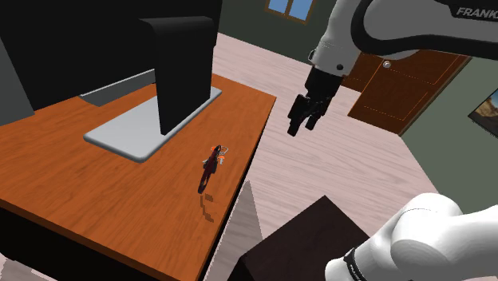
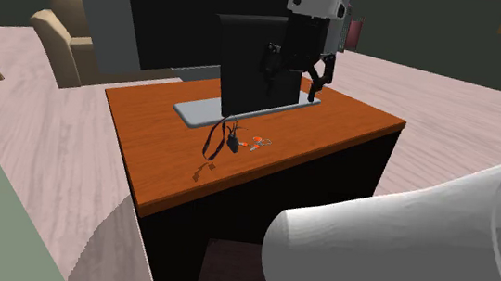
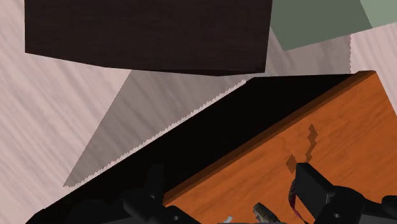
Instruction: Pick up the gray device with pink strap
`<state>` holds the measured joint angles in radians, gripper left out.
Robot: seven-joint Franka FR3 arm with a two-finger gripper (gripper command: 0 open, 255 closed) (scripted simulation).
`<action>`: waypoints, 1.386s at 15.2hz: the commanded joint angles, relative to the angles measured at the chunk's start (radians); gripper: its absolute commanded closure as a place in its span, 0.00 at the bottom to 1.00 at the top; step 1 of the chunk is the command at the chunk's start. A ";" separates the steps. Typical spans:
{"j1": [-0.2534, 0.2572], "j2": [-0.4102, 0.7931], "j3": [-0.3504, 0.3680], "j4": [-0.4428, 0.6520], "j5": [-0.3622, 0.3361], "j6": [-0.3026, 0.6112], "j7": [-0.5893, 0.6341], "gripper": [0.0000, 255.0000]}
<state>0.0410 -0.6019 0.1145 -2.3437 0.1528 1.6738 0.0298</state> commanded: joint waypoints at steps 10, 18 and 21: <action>0.041 0.418 0.137 0.200 -0.027 0.183 0.106 0.00; 0.085 0.712 0.195 0.413 -0.113 0.228 0.196 0.00; 0.087 0.726 0.194 0.388 -0.117 0.266 0.197 0.00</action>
<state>0.1266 0.1150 0.3082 -1.9539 0.0387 1.9290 0.2252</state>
